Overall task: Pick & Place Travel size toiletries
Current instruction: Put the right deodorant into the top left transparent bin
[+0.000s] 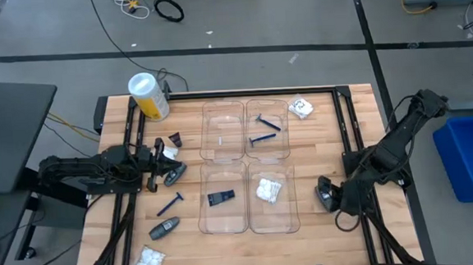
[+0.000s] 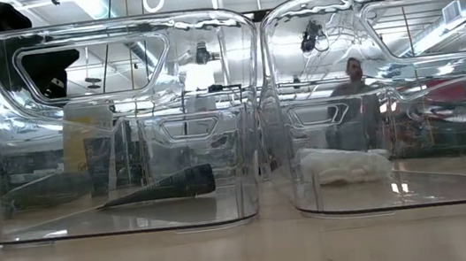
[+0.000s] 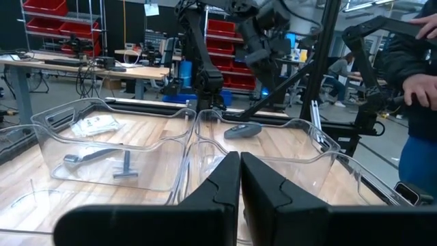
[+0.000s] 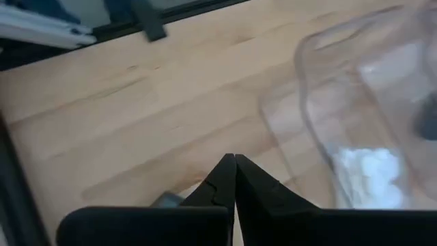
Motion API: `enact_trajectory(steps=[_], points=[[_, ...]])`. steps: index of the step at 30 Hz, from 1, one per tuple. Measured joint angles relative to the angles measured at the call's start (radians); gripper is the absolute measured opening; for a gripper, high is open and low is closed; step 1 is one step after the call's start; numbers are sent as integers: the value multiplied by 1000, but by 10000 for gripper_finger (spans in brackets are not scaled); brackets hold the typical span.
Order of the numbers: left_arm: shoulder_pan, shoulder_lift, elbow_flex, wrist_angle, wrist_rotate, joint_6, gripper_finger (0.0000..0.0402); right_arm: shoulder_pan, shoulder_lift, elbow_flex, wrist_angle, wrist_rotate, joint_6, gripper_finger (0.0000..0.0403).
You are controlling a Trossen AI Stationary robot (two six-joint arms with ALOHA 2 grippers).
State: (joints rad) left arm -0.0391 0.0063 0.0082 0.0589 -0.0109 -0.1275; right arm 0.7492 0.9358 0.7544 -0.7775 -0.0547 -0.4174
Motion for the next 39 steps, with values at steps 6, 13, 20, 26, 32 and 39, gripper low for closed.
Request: enact_trajectory(steps=[6,13,20,26,32,39], points=[[0,0,0,1,0,0,22,65,78,0,-2,0,30,10],[0,0,0,0,0,0,22,86,163,0,-26,1,-26,10],[0,0,0,0,0,0,22,108,245,28,-104,37,-174,10],[0,0,0,0,0,0,22,110,275,59,-170,80,-279,13],[0,0,0,0,0,0,22,107,276,62,-231,71,-441,46],[0,0,0,0,0,0,22,67,276,59,-264,69,-612,131]])
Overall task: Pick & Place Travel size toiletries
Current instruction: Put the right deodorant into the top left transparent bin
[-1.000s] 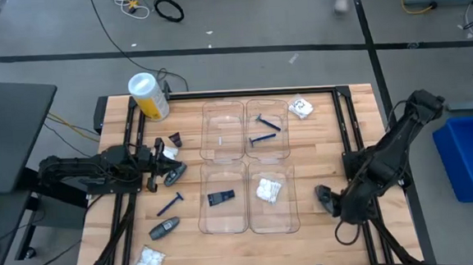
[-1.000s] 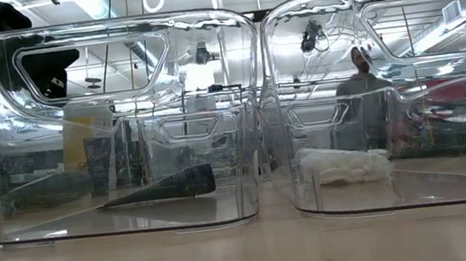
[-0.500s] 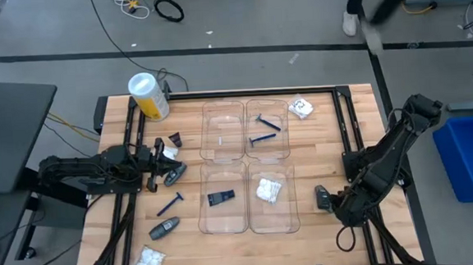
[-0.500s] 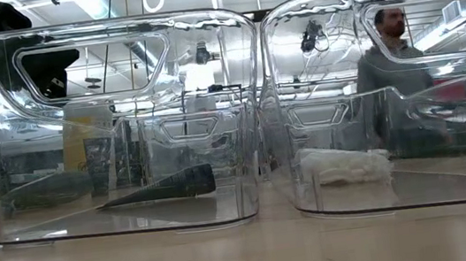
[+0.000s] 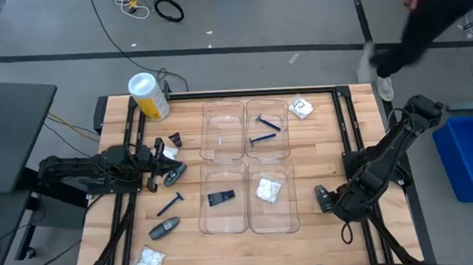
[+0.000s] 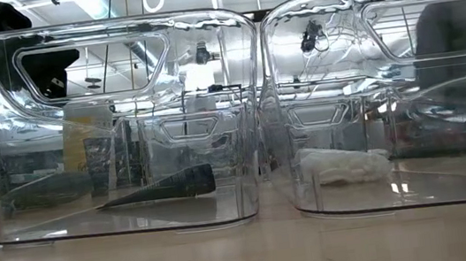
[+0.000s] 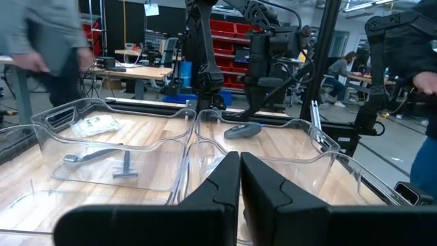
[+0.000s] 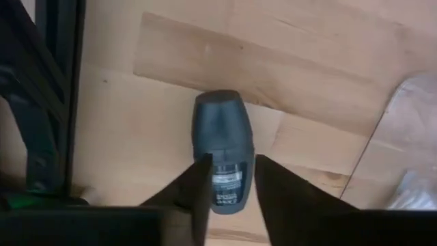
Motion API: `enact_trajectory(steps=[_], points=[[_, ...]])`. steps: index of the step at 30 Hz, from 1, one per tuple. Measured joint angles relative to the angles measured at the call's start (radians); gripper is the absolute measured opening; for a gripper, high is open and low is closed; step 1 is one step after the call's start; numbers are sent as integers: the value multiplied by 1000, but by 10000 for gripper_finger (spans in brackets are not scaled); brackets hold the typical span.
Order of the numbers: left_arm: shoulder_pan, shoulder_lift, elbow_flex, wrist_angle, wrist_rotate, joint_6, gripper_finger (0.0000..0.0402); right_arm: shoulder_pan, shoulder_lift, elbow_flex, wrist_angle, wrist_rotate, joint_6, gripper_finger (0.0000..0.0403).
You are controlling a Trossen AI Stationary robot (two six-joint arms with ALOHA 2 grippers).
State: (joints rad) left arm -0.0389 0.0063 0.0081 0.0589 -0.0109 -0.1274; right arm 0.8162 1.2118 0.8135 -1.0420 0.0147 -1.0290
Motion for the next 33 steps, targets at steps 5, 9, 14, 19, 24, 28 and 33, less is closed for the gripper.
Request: enact_trajectory(steps=[5,9,14,19,24,28,33], points=[[0,0,0,0,0,0,22,-33,0,0,22,-1,-61,192],[0,0,0,0,0,0,22,-71,15,-2,32,-3,-110,230],[0,0,0,0,0,0,22,-110,46,-51,75,-24,-142,261],[0,0,0,0,0,0,22,-122,69,-110,137,-25,-143,279],[0,0,0,0,0,0,22,-122,84,-143,163,-25,-143,289],[0,0,0,0,0,0,22,-122,85,-169,218,-27,-143,291],[0,0,0,0,0,0,22,-122,86,-208,262,-27,-143,280]])
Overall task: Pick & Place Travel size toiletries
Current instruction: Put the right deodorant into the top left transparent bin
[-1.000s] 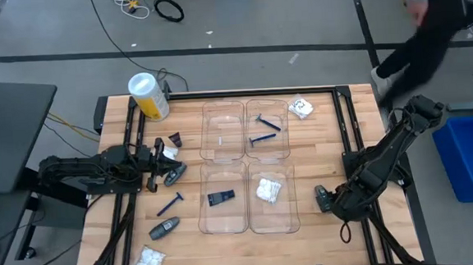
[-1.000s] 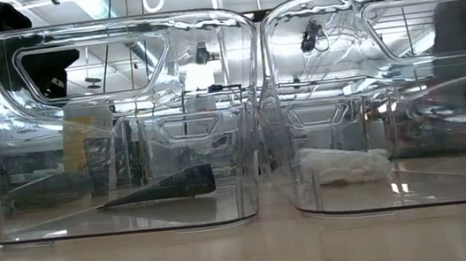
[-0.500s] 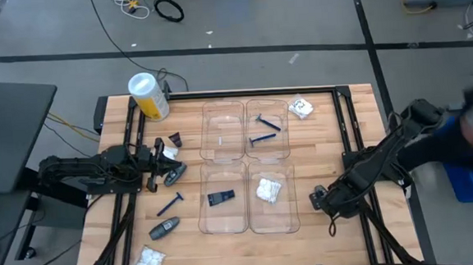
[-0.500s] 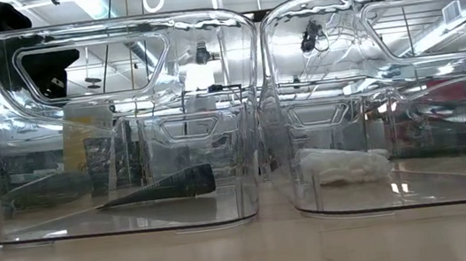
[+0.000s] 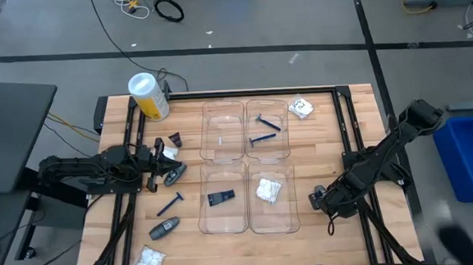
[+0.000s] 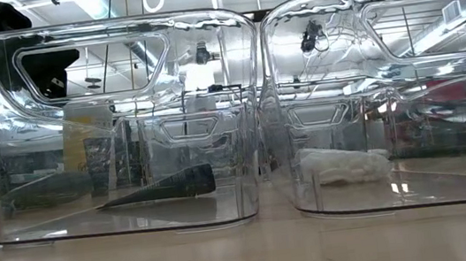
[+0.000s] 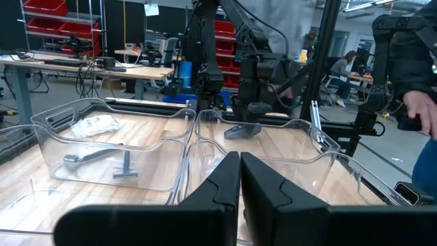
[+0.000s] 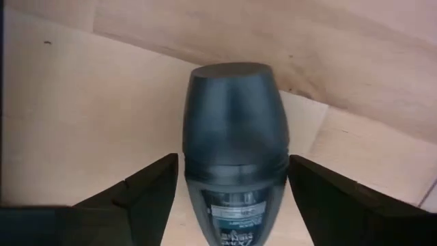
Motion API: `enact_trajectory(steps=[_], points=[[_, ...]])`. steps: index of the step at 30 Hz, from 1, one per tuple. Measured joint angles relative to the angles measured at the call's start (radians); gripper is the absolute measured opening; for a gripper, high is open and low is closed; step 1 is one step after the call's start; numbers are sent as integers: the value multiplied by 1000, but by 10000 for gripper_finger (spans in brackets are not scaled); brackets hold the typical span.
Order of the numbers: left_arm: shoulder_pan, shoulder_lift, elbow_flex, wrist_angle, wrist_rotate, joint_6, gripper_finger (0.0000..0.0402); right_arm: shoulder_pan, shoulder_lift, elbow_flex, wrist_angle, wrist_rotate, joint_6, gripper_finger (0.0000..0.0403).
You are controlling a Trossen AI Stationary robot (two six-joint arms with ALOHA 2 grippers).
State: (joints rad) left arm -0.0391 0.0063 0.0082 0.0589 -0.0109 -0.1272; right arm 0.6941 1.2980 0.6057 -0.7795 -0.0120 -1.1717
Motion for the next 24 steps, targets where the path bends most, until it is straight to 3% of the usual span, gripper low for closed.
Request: enact_trajectory(steps=[13,24], points=[[0,0,0,0,0,0,22,0,0,-3,4,-45,0,221],[0,0,0,0,0,0,22,0,-9,8,-65,-50,0,214]])
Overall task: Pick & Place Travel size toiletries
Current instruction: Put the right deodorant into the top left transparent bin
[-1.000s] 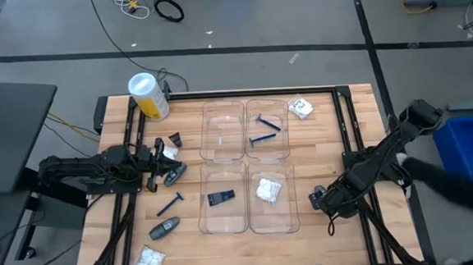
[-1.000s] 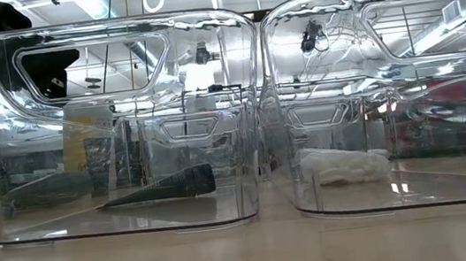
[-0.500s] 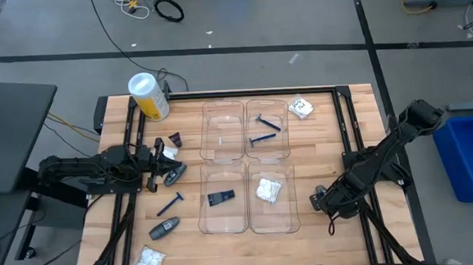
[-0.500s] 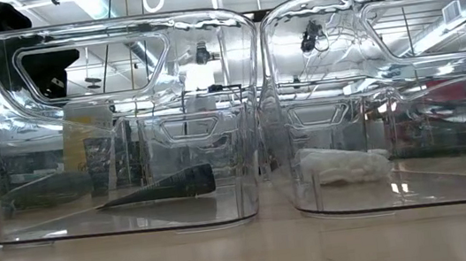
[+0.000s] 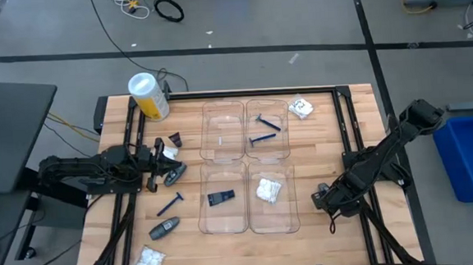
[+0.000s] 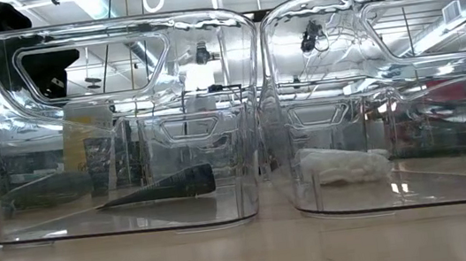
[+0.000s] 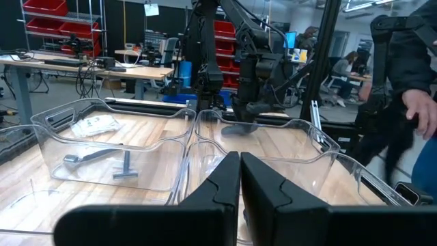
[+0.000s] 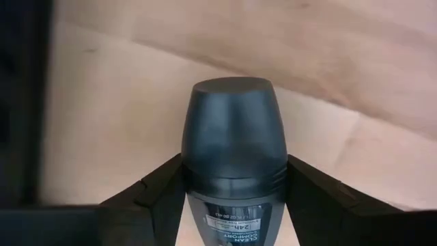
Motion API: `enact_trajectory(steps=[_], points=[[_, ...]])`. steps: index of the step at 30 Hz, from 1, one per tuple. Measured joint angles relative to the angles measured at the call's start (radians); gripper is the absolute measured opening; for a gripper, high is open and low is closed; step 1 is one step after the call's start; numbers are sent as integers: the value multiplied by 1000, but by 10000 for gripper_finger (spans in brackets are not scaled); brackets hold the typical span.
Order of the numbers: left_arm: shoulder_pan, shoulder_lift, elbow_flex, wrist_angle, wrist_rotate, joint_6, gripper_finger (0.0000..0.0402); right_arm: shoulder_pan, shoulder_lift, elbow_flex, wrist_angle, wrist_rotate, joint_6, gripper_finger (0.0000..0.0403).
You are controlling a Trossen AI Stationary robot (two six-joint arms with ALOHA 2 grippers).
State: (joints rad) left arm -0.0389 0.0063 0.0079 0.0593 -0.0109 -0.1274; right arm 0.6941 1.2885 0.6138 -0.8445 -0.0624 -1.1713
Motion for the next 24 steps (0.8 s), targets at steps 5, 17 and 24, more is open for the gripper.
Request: enact_trajectory(steps=[5,17,24], points=[[0,0,0,0,0,0,22,0,-39,51,-96,-2,0,212],[0,0,0,0,0,0,22,-4,-135,130,-195,-2,29,211],[0,0,0,0,0,0,22,-63,-218,130,-199,-3,64,212]])
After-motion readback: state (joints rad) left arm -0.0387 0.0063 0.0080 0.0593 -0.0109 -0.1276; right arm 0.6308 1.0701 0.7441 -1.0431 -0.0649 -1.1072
